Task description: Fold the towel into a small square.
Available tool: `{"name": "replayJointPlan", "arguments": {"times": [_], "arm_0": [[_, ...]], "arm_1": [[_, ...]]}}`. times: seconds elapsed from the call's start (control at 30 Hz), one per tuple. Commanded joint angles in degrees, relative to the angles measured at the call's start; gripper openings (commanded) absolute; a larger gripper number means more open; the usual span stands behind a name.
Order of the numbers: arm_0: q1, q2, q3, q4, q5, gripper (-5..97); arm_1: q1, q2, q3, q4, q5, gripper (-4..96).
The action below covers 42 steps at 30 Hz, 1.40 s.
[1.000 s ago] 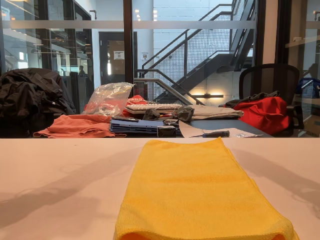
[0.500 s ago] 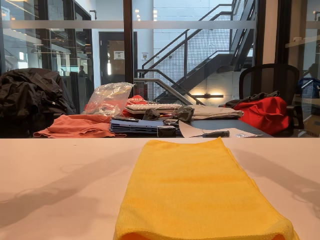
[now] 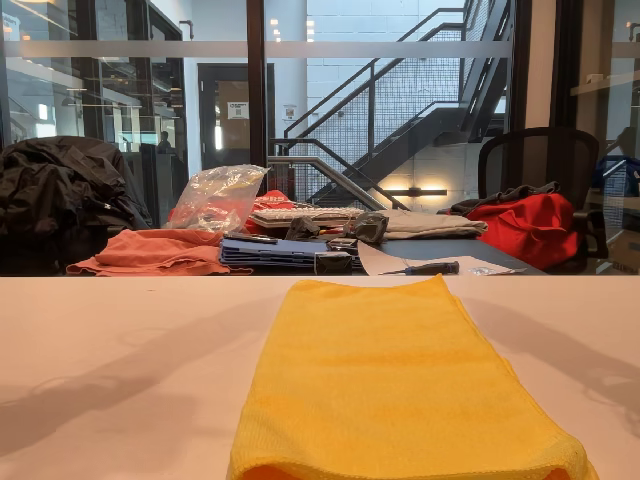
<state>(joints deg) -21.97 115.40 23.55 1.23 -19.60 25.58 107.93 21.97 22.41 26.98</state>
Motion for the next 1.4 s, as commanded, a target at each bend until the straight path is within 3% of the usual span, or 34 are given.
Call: {"name": "replayJointPlan", "arguments": {"times": [0.0,0.7,1.17,1.37], "arm_0": [[0.1,0.2,0.1,-0.1,0.1,5],[0.1,0.0,1.5,0.7,-0.5,5],[-1.1,1.0,40.9,35.7,-0.6,5],[-3.7,1.0,46.8,57.2,-0.6,5]], "arm_1": [[0.0,0.1,0.1,0.1,-0.1,10.6],[0.4,-0.5,1.4,1.8,-0.3,10.8],[4.5,-3.1,25.2,51.8,-0.2,10.7],[4.6,-3.4,32.3,64.9,-0.2,10.7]]}}
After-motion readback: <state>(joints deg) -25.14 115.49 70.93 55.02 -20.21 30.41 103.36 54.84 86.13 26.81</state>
